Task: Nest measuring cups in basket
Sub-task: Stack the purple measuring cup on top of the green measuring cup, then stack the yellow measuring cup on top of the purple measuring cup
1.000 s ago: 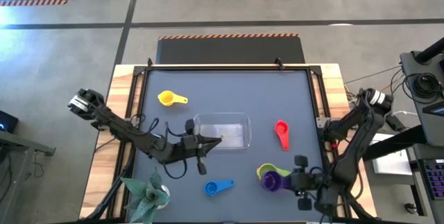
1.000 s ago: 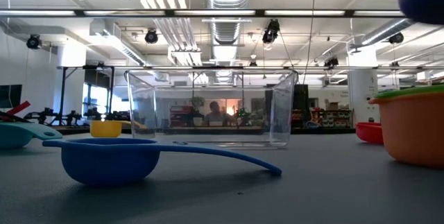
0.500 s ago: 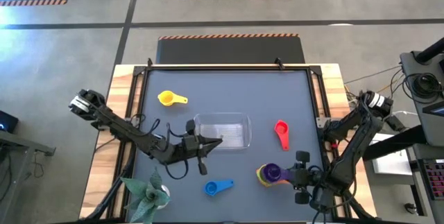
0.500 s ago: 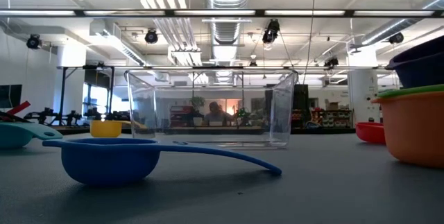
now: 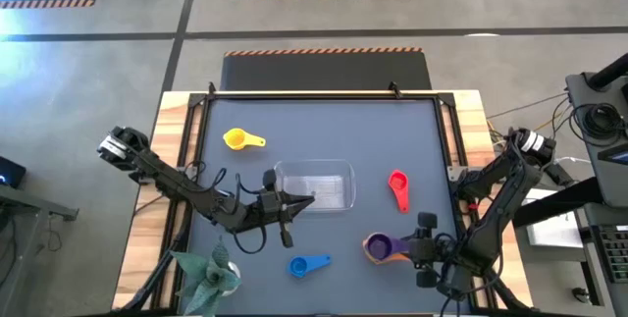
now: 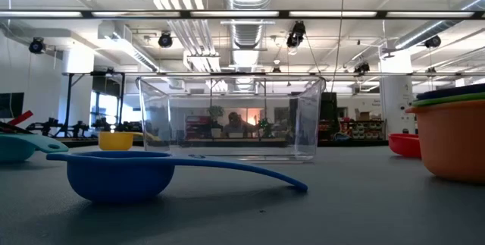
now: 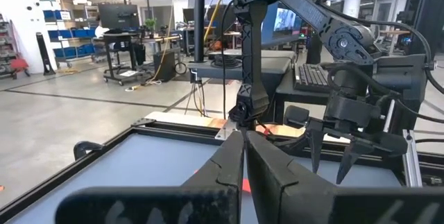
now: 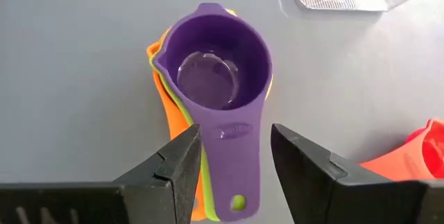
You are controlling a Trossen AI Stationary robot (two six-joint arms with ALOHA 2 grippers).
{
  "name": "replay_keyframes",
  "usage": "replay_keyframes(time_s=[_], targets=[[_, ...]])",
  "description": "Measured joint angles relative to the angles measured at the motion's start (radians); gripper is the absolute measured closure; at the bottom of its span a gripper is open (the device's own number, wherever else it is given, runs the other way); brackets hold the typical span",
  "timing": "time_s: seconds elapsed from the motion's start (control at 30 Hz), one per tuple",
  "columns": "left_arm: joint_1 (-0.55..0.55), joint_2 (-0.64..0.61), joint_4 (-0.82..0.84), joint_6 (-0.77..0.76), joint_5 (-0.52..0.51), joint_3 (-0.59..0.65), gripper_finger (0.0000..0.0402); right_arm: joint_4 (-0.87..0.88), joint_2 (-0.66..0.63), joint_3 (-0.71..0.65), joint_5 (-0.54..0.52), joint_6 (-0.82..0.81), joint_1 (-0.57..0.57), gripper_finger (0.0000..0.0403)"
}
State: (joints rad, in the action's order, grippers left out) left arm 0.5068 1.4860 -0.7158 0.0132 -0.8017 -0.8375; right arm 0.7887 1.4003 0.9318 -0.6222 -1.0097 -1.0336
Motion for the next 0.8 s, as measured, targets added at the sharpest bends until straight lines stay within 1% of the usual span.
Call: replay_keyframes(time_s=[0.1,0.23,0.33,0.5,0.6,0.7,0.8], targets=[[0.000,0.000,0.006,0.000,0.000,0.000,0.0402,0.003,-0.020,0.002,-0.001,0.015,0.000,0.0238],[-0.008,0.000,0.040,-0.006,-0.009,0.000,0.0402,0.002,-0.055,0.007,-0.062,0.041,0.015,0.0228],[-0.016,0.000,0.079,-0.047,-0.051,0.000,0.0402,0.000,-0.084,0.008,-0.100,0.068,0.048,0.0223],[-0.019,0.000,0.115,-0.097,-0.100,0.000,0.0402,-0.001,-0.110,0.008,-0.105,0.117,0.095,0.0225],[-0.019,0.000,0.138,-0.134,-0.132,0.000,0.0402,-0.001,-0.117,0.008,-0.117,0.167,0.107,0.0224],[-0.021,-0.002,0.175,-0.151,-0.186,0.000,0.0402,0.000,-0.129,0.008,-0.155,0.195,0.109,0.0222],[-0.032,-0.038,0.292,-0.160,-0.206,-0.008,0.0399,0.014,-0.153,0.008,-0.165,0.205,0.111,0.0224]])
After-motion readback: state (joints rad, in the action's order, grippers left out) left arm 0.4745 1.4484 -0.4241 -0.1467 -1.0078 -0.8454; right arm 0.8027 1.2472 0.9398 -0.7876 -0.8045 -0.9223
